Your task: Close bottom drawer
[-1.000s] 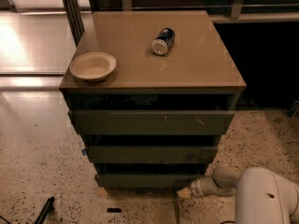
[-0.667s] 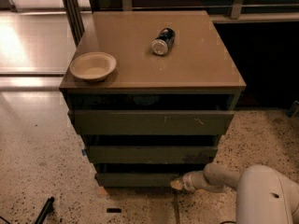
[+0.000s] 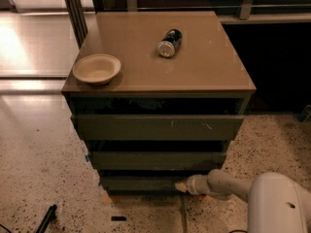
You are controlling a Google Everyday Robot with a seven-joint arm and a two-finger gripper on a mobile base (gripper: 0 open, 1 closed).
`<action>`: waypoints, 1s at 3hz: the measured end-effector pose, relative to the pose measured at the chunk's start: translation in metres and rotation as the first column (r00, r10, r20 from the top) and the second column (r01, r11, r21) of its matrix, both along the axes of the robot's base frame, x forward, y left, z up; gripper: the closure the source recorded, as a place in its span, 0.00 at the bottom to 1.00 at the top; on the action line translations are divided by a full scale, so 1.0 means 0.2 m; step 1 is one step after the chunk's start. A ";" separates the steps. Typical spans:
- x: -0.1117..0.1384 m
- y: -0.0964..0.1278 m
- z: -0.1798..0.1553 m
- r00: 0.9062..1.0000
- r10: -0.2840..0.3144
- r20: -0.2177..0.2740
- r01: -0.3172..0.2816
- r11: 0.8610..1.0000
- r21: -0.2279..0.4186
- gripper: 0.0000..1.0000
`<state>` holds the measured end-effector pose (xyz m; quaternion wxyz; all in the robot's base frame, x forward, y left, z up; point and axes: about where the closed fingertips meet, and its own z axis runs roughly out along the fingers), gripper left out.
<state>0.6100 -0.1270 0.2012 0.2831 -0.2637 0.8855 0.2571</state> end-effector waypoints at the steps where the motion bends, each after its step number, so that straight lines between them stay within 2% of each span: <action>1: 0.00 0.00 0.00 1.000 0.000 0.000 0.000 1.000 0.000 1.00; 2: -0.10 -0.04 0.00 0.997 0.006 -0.077 -0.005 1.000 0.011 1.00; 3: -0.24 -0.20 0.02 0.984 -0.051 -0.170 0.054 0.998 0.014 1.00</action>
Offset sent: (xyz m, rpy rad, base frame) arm -0.0484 -0.0243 0.0011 0.0249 0.1878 0.0094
